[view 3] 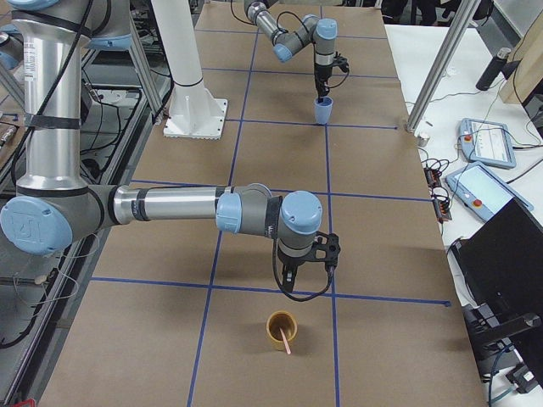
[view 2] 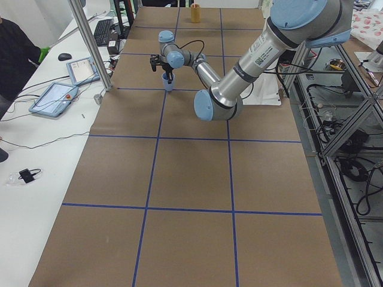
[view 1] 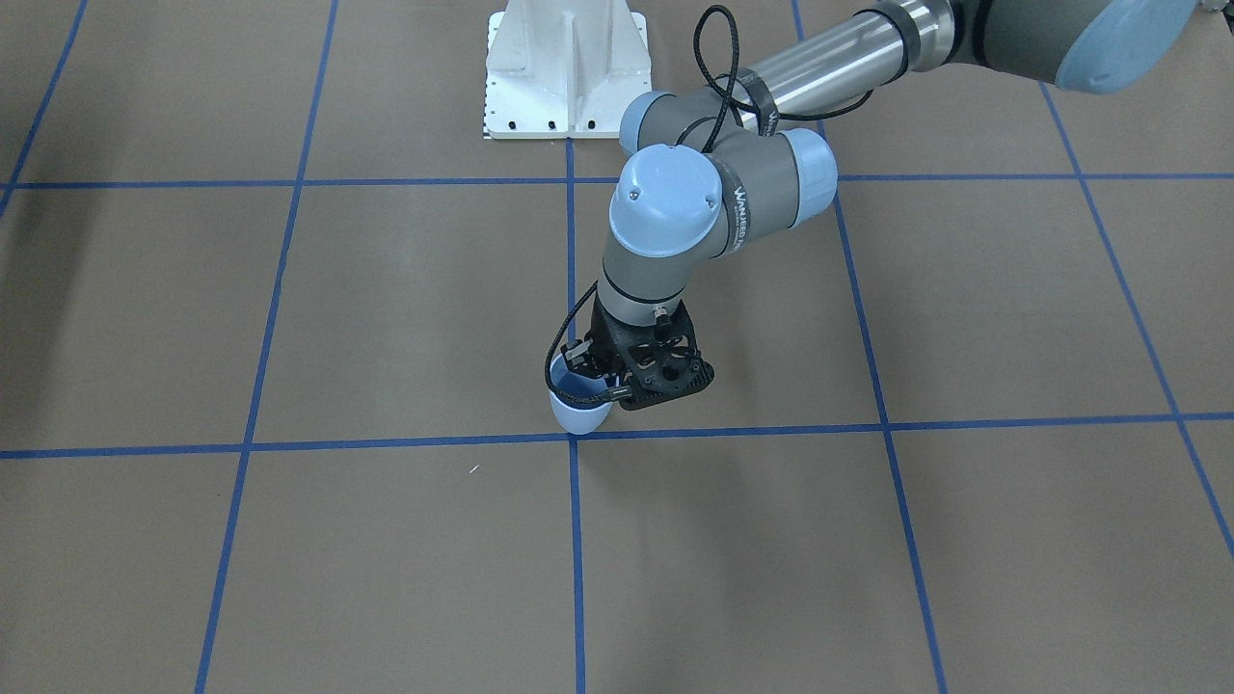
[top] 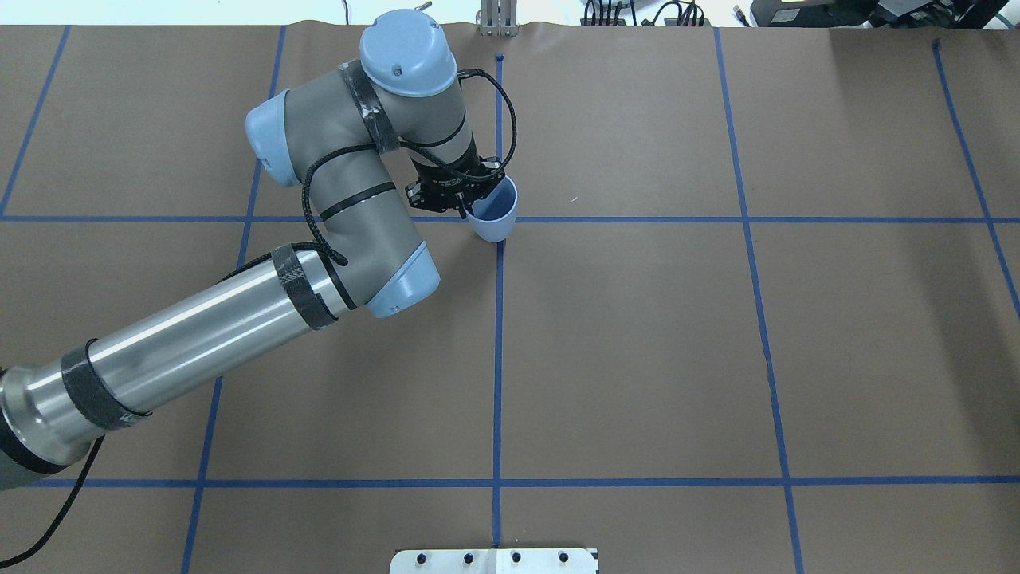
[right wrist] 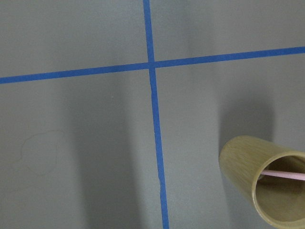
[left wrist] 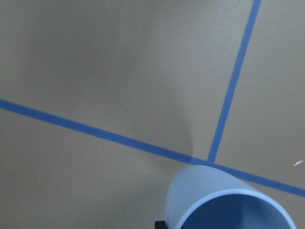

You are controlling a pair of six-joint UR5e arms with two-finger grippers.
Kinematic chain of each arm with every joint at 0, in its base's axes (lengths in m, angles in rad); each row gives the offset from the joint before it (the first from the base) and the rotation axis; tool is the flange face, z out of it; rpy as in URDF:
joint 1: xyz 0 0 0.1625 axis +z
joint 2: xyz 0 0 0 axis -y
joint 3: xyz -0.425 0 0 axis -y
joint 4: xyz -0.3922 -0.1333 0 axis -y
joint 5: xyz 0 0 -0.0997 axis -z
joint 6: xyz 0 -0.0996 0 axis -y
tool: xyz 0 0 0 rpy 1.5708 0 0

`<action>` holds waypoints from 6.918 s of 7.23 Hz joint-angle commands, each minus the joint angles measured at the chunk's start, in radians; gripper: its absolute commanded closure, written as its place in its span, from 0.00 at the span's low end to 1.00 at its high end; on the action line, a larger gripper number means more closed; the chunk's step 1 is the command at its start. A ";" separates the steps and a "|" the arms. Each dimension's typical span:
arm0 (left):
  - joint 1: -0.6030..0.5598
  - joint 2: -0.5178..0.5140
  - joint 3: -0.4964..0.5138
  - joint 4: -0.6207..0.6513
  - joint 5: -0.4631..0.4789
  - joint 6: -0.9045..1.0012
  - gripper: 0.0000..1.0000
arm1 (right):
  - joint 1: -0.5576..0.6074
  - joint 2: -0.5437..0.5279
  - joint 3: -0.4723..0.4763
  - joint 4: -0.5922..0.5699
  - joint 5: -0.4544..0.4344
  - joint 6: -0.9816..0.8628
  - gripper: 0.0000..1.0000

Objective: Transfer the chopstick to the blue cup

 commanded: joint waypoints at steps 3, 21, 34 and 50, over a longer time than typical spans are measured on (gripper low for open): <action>0.020 0.002 -0.009 0.001 0.002 0.012 0.02 | 0.000 0.002 0.000 -0.001 0.005 0.000 0.00; -0.068 0.096 -0.219 0.019 -0.001 0.025 0.02 | 0.249 0.135 -0.497 0.217 -0.080 0.110 0.00; -0.081 0.133 -0.253 0.019 -0.001 0.025 0.02 | 0.227 0.123 -0.477 0.210 -0.014 0.161 0.49; -0.083 0.159 -0.282 0.019 -0.003 0.023 0.02 | 0.369 0.207 -0.103 -0.011 -0.106 0.160 1.00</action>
